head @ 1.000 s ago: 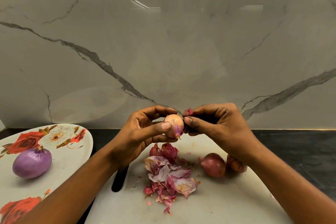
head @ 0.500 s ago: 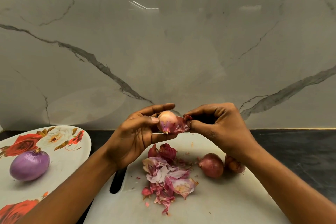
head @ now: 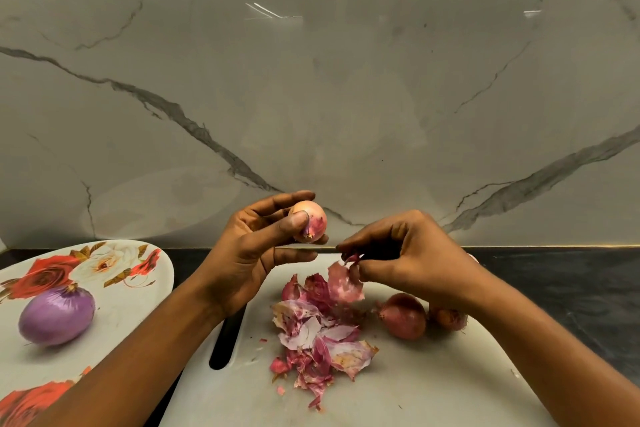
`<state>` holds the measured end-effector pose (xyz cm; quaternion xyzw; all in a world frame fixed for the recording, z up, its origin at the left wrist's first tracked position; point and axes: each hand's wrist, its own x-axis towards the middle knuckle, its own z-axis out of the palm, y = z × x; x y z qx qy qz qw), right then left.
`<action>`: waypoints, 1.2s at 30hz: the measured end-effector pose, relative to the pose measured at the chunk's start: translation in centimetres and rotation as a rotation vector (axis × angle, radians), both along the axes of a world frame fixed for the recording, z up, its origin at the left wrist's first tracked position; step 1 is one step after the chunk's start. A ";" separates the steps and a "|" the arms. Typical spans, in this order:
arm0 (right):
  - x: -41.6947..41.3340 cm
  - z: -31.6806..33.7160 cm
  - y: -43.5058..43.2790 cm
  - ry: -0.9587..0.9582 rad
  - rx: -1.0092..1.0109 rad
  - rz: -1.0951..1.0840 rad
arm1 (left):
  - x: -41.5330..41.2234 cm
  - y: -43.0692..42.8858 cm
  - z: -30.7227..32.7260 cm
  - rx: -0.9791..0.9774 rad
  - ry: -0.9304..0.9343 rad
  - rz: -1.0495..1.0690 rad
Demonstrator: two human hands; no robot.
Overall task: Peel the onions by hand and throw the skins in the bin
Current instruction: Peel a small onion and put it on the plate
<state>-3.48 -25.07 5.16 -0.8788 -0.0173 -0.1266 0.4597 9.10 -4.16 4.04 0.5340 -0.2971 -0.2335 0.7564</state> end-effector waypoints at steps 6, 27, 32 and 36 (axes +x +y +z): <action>-0.2 0.4 -0.2 0.028 0.172 0.058 | -0.6 -0.3 0.0 0.067 -0.062 0.056; -0.2 -0.3 0.6 -0.149 0.241 0.127 | -0.8 -0.1 -0.3 0.083 -0.104 -0.156; -0.1 -0.6 0.6 -0.239 0.249 0.118 | -1.0 0.0 -0.2 0.045 -0.079 -0.168; 0.0 -0.7 0.6 -0.245 0.258 0.120 | -1.0 0.0 -0.1 0.031 -0.073 -0.180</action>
